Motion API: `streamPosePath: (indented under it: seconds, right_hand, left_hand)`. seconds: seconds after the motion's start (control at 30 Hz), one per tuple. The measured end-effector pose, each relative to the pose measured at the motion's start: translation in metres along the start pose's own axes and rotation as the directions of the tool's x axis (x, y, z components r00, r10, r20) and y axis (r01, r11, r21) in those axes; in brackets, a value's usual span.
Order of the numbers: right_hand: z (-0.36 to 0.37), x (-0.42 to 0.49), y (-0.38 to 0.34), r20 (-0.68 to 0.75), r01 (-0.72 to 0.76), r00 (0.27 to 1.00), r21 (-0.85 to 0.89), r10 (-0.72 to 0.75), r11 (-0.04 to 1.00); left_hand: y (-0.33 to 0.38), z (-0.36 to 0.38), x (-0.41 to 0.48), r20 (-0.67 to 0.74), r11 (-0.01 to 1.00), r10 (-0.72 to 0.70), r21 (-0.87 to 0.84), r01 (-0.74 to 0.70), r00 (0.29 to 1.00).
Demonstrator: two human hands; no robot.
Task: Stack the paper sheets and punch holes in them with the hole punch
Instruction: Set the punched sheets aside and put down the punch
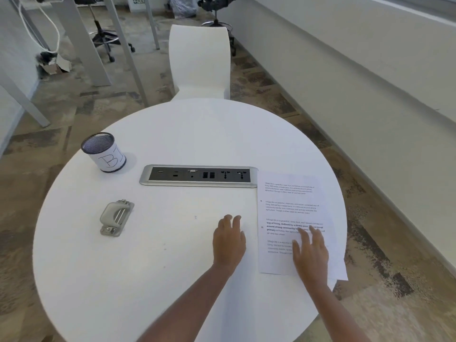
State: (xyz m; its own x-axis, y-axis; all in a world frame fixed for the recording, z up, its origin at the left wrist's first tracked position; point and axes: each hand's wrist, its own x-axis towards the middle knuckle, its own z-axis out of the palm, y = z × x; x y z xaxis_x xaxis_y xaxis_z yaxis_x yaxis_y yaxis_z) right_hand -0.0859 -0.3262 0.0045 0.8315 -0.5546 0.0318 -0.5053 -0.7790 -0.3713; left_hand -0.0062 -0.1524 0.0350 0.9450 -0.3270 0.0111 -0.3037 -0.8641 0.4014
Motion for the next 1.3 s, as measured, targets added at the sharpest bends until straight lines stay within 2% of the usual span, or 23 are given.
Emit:
streamPosePath:
  seconds: [0.1, 0.3, 0.53, 0.63, 0.77, 0.97, 1.13, 1.3]
  right_hand:
    - [0.008, -0.010, -0.017, 0.038, 0.026, 0.999, 0.016, -0.027, 1.000]
    - [0.020, -0.019, -0.063, 0.073, 0.118, 0.990, 0.081, -0.124, 0.990]
    - [0.042, -0.021, -0.129, 0.164, 0.207, 0.958, 0.164, -0.234, 0.964]
    - [0.052, -0.019, -0.158, 0.229, 0.208, 0.940, 0.195, -0.251, 0.959]
    - [0.061, -0.013, -0.192, 0.263, 0.195, 0.933, 0.203, -0.245, 0.960]
    - [0.073, -0.003, -0.225, 0.277, 0.182, 0.937, 0.131, -0.212, 0.975]
    - [0.077, 0.001, -0.232, 0.256, 0.162, 0.951, 0.064, -0.173, 0.985]
    - [0.080, 0.001, -0.235, 0.226, 0.205, 0.955, -0.028, -0.193, 0.978]
  left_hand:
    - [-0.029, -0.010, -0.007, 0.004, 0.976, 0.094, 0.199, -0.093, 0.996]
    - [-0.089, -0.031, -0.015, 0.015, 0.942, 0.079, 0.327, -0.080, 0.997]
    - [-0.156, -0.065, -0.018, 0.011, 0.929, 0.040, 0.367, -0.042, 0.999]
    - [-0.185, -0.081, -0.015, 0.057, 0.936, 0.001, 0.351, -0.021, 0.998]
    - [-0.218, -0.098, -0.009, -0.011, 0.948, 0.000, 0.317, 0.003, 1.000]
    - [-0.262, -0.115, -0.001, -0.121, 0.959, 0.018, 0.283, 0.017, 0.992]
    - [-0.291, -0.124, 0.008, -0.141, 0.958, -0.015, 0.281, 0.055, 0.990]
    - [-0.309, -0.129, 0.014, -0.158, 0.965, -0.018, 0.257, 0.058, 0.987]
